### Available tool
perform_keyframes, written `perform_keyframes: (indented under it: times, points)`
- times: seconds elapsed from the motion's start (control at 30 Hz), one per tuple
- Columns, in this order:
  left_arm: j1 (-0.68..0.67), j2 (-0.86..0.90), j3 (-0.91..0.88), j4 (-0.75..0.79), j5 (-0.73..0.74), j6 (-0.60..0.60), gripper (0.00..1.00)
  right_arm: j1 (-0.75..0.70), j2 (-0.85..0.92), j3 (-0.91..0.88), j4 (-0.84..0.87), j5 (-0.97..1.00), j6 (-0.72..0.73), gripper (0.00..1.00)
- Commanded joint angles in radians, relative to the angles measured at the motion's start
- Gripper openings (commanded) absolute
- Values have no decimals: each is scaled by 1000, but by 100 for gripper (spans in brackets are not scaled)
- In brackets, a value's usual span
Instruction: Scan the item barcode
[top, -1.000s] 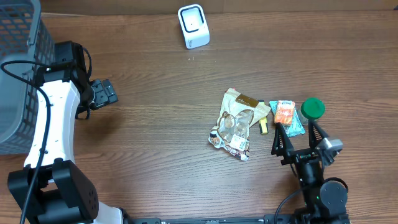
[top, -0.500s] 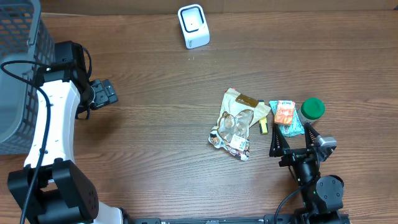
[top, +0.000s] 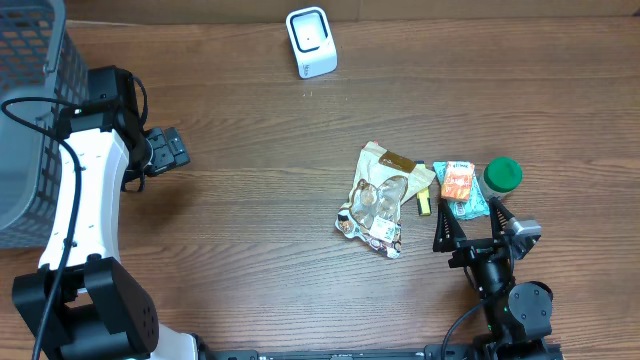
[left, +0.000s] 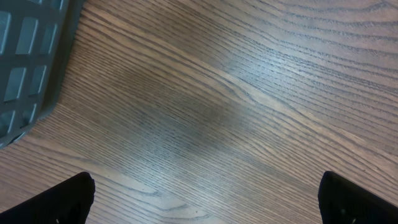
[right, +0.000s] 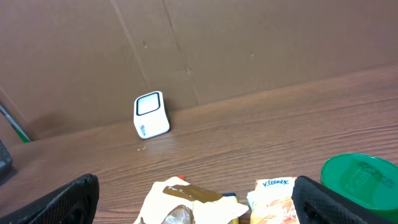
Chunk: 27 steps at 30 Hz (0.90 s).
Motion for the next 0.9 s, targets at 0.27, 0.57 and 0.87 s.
perform_keyframes:
  times: [0.27,0.57,0.87]
  points:
    - [-10,-17,13,1,-2,15,100,-7,-9,-10,2,6,-3,100]
    - [-14,-368,13,1,-1,15,100,-7,-9,-10,2,6,-3,100]
    - [-13,-806,13,0,-2,15,100,-7,-9,-10,2,6,-3,100]
